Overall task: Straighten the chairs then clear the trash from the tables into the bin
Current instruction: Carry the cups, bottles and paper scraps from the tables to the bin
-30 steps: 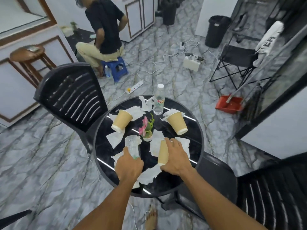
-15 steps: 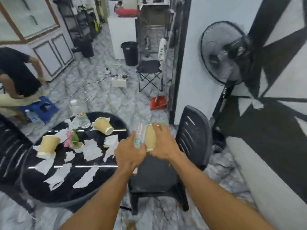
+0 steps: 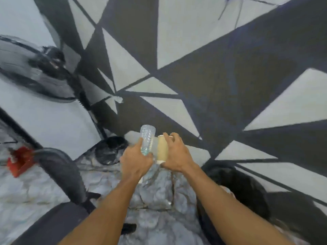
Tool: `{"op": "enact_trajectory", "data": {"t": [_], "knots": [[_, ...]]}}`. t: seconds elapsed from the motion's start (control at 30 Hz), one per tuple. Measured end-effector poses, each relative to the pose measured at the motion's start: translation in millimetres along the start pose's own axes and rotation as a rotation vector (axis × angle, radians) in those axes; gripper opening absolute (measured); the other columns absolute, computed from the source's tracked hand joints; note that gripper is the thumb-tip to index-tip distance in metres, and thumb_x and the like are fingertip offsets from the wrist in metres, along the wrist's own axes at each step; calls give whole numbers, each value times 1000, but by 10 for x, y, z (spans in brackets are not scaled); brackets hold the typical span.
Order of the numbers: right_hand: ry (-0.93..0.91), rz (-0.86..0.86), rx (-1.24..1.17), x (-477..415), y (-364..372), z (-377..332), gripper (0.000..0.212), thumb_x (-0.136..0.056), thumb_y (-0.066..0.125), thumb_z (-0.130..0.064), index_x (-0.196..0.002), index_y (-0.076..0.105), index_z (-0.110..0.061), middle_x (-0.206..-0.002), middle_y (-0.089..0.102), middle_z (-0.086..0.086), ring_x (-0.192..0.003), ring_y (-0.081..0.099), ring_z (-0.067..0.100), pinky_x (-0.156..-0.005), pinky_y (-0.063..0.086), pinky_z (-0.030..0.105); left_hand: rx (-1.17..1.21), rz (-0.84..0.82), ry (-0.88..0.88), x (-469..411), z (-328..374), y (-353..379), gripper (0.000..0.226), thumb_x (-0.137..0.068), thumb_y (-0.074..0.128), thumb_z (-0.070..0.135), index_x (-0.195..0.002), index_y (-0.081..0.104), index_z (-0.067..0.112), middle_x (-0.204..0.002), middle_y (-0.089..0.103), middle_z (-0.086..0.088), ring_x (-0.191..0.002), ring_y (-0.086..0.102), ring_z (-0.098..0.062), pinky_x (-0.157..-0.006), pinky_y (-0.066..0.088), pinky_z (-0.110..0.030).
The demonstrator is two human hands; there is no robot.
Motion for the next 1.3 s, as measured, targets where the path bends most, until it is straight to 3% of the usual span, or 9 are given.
{"op": "enact_trajectory", "data": {"t": [0.3,0.57,0.83,1.0,1.13,1.3], "knots": [[609,11,15,1304,-318,1836,117,-56,86,-45,-149,18,-24,-142,31,4,-134,32,26,-100,45,43,-27,-426,398,290,1290,1497,58,-79,64,40,-134,50,29,-92,71,-11,-91,63,-37,-73,51,-39],[933,-45,-60,2078,-341,2756,118,-56,87,-44,-149,17,-21,-144,30,7,-135,31,28,-106,38,41,-56,-679,524,733,2067,2411,62,-77,66,46,-137,51,35,-99,72,-7,-92,67,-31,-77,55,-37],[965,-146,-117,2049,-221,3821,123,-59,87,-42,-153,9,-22,-151,24,7,-139,27,28,-111,32,39,-91,-755,469,791,2587,3221,59,-75,67,44,-132,56,36,-98,74,-2,-91,67,-28,-78,56,-36],[993,-348,-109,1946,-22,4327,141,-54,85,-55,-154,-11,-28,-162,2,11,-150,4,33,-116,24,56,-126,-739,425,690,2772,3616,54,-77,68,44,-130,59,33,-102,74,-3,-94,67,-29,-79,53,-35],[1024,-390,-111,1984,53,4579,129,-60,86,-39,-155,0,-23,-162,3,14,-149,8,34,-117,25,52,-146,-759,367,698,2881,3836,60,-81,68,45,-138,56,31,-119,70,-6,-109,64,-31,-90,50,-38],[1055,-403,-131,2116,95,4785,103,-70,80,-28,-153,20,-23,-161,5,12,-147,19,32,-113,34,45,-132,-799,334,764,2968,4026,56,-80,70,44,-133,60,31,-116,71,-6,-107,64,-32,-87,53,-41]]}}
Point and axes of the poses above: each hand's wrist, its own x-axis away from the middle knuckle, its own y-axis out of the palm, z = x × y, the point moved 3 cm from there along -x, towards the middle knuckle
